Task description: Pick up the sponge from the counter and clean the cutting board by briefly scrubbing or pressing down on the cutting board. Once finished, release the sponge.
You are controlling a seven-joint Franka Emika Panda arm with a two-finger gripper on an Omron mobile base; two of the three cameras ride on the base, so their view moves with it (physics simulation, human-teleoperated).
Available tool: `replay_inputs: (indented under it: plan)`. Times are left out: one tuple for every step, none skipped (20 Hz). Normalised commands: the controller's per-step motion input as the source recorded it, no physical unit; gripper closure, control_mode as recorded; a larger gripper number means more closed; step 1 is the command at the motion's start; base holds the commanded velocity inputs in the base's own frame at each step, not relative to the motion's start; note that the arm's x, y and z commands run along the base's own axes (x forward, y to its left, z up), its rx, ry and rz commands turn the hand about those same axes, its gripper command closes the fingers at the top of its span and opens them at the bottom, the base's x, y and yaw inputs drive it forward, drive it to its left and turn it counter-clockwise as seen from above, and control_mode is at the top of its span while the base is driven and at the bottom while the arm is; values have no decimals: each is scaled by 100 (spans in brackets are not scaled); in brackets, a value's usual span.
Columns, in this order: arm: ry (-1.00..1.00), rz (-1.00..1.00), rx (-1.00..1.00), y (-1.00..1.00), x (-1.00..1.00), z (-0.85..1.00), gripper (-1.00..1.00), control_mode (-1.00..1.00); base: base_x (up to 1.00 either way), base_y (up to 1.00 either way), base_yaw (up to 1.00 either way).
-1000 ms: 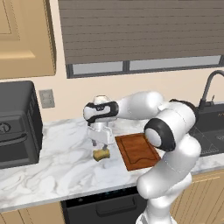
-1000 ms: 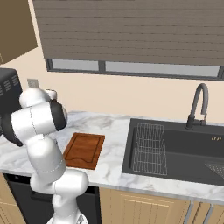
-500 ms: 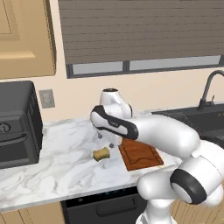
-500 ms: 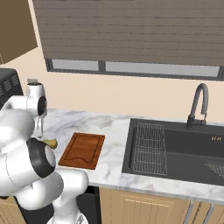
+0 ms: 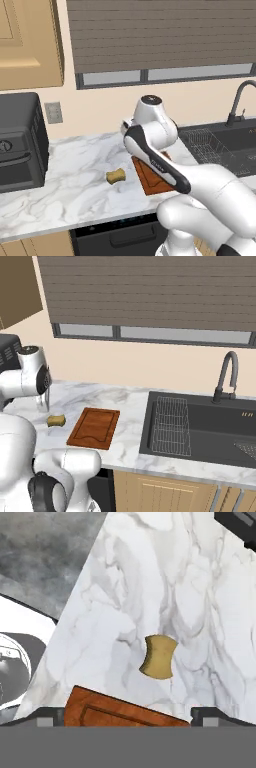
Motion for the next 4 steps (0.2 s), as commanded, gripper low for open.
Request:
replay_inputs:
  plan:
    - [-19, -4, 0, -42, -18, 76, -100, -100, 0, 0, 0]
    - [-21, -4, 0, -46, -20, 77, -100, -100, 0, 0, 0]
    - [-22, -3, 0, -48, -20, 77, -100, -100, 0, 0, 0]
    - [-23, -2, 0, -51, -21, 76, -100, -100, 0, 0, 0]
